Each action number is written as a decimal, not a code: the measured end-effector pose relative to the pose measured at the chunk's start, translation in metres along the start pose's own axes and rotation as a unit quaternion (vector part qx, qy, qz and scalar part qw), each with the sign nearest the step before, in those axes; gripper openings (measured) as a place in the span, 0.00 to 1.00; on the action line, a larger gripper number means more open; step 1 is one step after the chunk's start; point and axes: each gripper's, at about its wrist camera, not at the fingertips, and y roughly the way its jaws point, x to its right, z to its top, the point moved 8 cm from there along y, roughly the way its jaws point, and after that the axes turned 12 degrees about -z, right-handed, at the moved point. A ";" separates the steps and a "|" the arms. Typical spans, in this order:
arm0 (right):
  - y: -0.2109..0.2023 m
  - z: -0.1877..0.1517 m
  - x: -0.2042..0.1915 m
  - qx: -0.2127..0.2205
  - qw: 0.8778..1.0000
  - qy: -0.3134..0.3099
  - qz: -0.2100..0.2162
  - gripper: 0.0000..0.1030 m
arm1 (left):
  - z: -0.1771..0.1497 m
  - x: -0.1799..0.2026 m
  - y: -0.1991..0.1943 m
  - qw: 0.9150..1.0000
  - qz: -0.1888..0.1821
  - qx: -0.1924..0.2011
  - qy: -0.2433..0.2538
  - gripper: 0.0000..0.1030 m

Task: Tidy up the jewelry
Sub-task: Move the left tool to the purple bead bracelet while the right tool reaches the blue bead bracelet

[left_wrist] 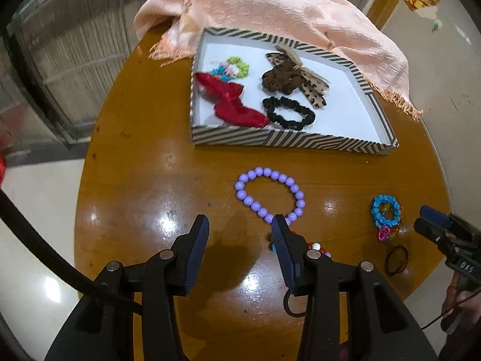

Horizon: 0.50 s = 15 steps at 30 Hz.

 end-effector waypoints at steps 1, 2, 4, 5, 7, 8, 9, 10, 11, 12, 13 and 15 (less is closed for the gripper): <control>0.001 -0.003 0.004 -0.003 1.000 -0.002 -0.007 0.57 | -0.001 -0.003 0.001 1.000 -0.004 -0.002 -0.008 0.37; 0.002 -0.007 0.009 -0.006 1.000 -0.004 -0.012 0.57 | -0.002 -0.004 0.002 1.000 -0.006 -0.002 -0.012 0.37; 0.005 -0.013 0.018 -0.013 1.000 -0.002 -0.017 0.57 | -0.002 -0.007 0.004 1.000 -0.010 -0.004 -0.021 0.37; 0.007 -0.016 0.022 -0.017 1.000 0.000 -0.018 0.57 | -0.003 -0.008 0.005 1.000 -0.011 -0.005 -0.023 0.37; 0.009 -0.020 0.028 -0.023 1.000 0.006 -0.019 0.57 | -0.003 -0.008 0.008 1.000 -0.011 -0.008 -0.028 0.37; 0.010 -0.020 0.030 -0.022 1.000 0.009 -0.018 0.57 | -0.002 -0.009 0.009 0.999 -0.011 -0.009 -0.029 0.37; 0.010 -0.019 0.030 -0.021 1.000 0.010 -0.017 0.57 | -0.001 -0.009 0.011 0.999 -0.009 -0.010 -0.031 0.37; 0.010 -0.017 0.029 -0.017 1.000 0.010 -0.014 0.57 | 0.000 -0.010 0.013 0.999 -0.008 -0.011 -0.032 0.37; 0.010 -0.014 0.027 -0.011 1.000 0.007 -0.011 0.57 | 0.002 -0.010 0.015 0.999 -0.006 -0.011 -0.032 0.37; 0.010 -0.011 0.025 -0.005 1.000 0.003 -0.010 0.57 | 0.004 -0.010 0.017 0.999 -0.004 -0.012 -0.031 0.37; 0.012 -0.006 0.021 0.002 1.000 -0.007 -0.009 0.57 | 0.005 -0.011 0.019 0.999 -0.001 -0.013 -0.031 0.37; 0.015 0.000 0.014 0.005 0.999 -0.030 -0.012 0.50 | 0.008 -0.012 0.023 0.999 0.002 -0.015 -0.032 0.37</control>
